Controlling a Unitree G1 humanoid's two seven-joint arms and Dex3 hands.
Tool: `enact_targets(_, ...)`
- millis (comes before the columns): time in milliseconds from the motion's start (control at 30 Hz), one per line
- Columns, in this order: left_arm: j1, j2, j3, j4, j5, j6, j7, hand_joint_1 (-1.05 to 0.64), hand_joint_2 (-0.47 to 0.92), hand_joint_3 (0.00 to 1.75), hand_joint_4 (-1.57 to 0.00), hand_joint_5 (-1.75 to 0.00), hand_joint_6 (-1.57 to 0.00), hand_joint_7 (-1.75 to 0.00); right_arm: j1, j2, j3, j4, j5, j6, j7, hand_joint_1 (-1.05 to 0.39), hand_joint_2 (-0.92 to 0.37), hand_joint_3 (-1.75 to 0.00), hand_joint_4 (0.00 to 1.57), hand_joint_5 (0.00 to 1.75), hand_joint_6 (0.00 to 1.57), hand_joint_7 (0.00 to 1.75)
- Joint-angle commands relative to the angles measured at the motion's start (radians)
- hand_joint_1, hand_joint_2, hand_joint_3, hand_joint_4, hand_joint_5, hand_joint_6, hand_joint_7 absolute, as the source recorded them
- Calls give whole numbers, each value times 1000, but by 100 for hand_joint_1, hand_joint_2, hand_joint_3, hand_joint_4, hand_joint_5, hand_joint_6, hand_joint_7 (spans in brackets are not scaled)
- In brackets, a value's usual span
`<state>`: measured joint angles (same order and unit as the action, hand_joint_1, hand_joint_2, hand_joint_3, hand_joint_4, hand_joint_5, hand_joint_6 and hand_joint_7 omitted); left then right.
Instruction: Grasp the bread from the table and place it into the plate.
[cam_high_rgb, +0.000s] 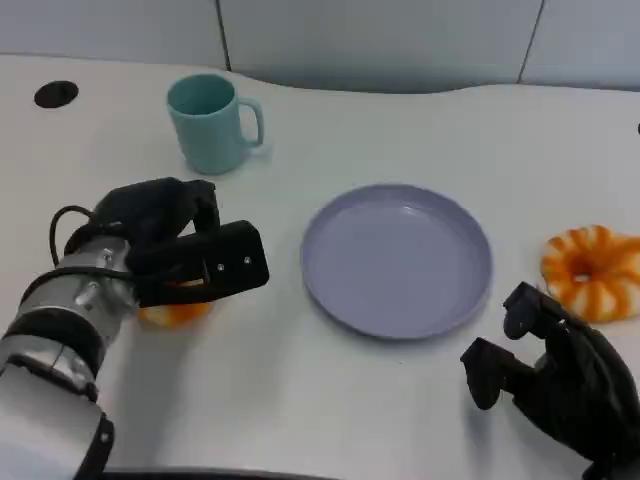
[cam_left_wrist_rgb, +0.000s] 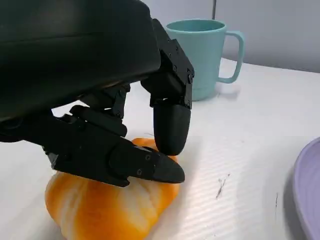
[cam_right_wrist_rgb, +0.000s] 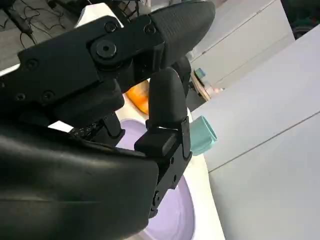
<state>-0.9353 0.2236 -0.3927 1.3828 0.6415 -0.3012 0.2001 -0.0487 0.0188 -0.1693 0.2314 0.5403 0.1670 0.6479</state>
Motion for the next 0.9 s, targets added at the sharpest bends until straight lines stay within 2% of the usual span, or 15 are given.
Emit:
enact_targets(33, 12, 15, 8, -3, -7, -6, 14, -41, 92, 15, -63, -175, -40, -170, 4, -9, -5, -4, 11, 5, 1, -41, -87, 0, 89, 175, 67, 175)
enact_targets(167, 16, 17, 70, -16, -66, -76, 58, -34, 92, 15, -63, -175, -37, -174, 1, -17, -9, 8, 12, 12, 6, -41, -88, 0, 88, 175, 65, 175)
enact_targets(233, 3, 20, 33, -11, -28, -33, 46, -48, 92, 15, -51, -175, -34, -175, 0, -18, -10, 5, 15, 24, 2, -40, -88, 0, 88, 175, 65, 175)
enact_targets(267, -2, 21, 18, -10, -14, -14, 38, -60, 92, 17, -35, -170, -29, -166, 1, -18, -10, 2, 15, 27, 0, -41, -87, 0, 88, 175, 65, 175)
enact_targets(300, -10, 23, -13, -7, 16, 12, 10, -69, 92, 21, -26, -154, -26, -149, 1, -17, -10, 3, 15, 26, 2, -41, -87, 0, 88, 175, 65, 175)
enact_targets(333, -15, 25, -37, -4, 36, 29, -16, -82, 92, 28, -24, -105, -33, -92, 1, -17, -10, 5, 14, 25, 3, -41, -87, 0, 89, 175, 66, 175)
enact_targets(367, -18, 26, -52, -4, 49, 40, -32, -91, 92, 35, -25, -68, -39, -49, 1, -16, -10, 5, 14, 25, 4, -41, -87, 0, 89, 175, 66, 175)
enact_targets(400, -19, 27, -61, -4, 55, 46, -42, -96, 92, 38, -27, -44, -42, -23, 2, -16, -10, 6, 14, 24, 5, -41, -86, 0, 89, 175, 67, 175)
enact_targets(433, -19, 26, -73, -2, 65, 58, -63, -98, 92, 40, -27, -35, -43, -13, 6, -15, -9, 0, 11, 23, 1, -41, -86, 0, 90, 175, 67, 175)
enact_targets(467, -19, 25, -83, -1, 71, 67, -77, -101, 92, 47, -16, -23, -28, -7, 8, -16, -9, -3, 10, 23, 0, -42, -86, 0, 90, 175, 67, 175)
enact_targets(500, -18, 24, -89, -1, 75, 73, -87, -103, 92, 54, -6, -14, -16, -3, 10, -16, -9, -6, 10, 24, 0, -42, -86, 0, 89, 175, 67, 175)
enact_targets(600, -16, 22, -98, -1, 77, 82, -93, -105, 92, 60, -1, -6, -7, 0, 13, -16, -8, -11, 9, 24, -3, -41, -86, 0, 89, 175, 67, 175)
enact_targets(900, -13, 17, -121, 1, 82, 98, -106, -105, 92, 65, 0, 0, 0, 0, 19, -14, -6, -14, 6, 18, -1, -41, -87, 0, 90, 175, 67, 175)
